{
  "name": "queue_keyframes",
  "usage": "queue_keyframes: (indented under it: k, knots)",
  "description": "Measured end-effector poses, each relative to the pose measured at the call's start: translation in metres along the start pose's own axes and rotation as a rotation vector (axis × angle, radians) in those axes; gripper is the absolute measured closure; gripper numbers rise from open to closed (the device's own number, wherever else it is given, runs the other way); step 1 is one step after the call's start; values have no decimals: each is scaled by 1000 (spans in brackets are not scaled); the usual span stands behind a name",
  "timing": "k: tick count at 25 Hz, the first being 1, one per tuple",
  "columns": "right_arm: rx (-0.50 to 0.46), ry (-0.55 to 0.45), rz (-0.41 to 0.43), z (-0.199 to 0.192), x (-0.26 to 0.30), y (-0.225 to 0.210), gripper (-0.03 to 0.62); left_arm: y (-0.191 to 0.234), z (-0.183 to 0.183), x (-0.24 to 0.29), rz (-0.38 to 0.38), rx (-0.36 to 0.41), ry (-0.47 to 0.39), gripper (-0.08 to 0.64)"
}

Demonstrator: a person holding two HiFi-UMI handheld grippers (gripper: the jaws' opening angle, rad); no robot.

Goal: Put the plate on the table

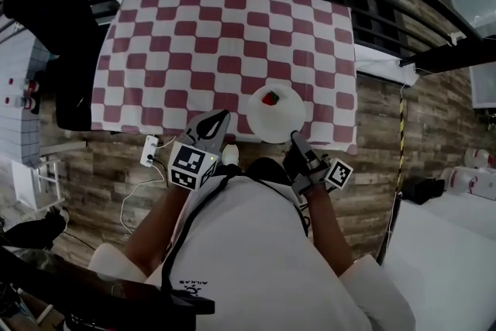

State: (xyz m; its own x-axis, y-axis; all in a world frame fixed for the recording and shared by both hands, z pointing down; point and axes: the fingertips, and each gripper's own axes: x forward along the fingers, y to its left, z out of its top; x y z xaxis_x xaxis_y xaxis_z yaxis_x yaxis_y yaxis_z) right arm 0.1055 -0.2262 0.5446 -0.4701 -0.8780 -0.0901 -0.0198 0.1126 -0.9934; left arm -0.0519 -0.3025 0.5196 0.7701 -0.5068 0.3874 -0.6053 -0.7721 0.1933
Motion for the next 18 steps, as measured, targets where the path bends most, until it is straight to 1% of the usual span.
queue_keyframes:
  k: [6,11,18]
  knots:
    - [6,52,-9,-1,2,-8,571,0,-6,-3,46,-17,3,555]
    - [5,122,-27,0,1,-16,572,-6,-11,-4,87,-26,9,555]
    - [12,217,-47,7,-2,-34,572,-14,-21,1,164,-68,19,555]
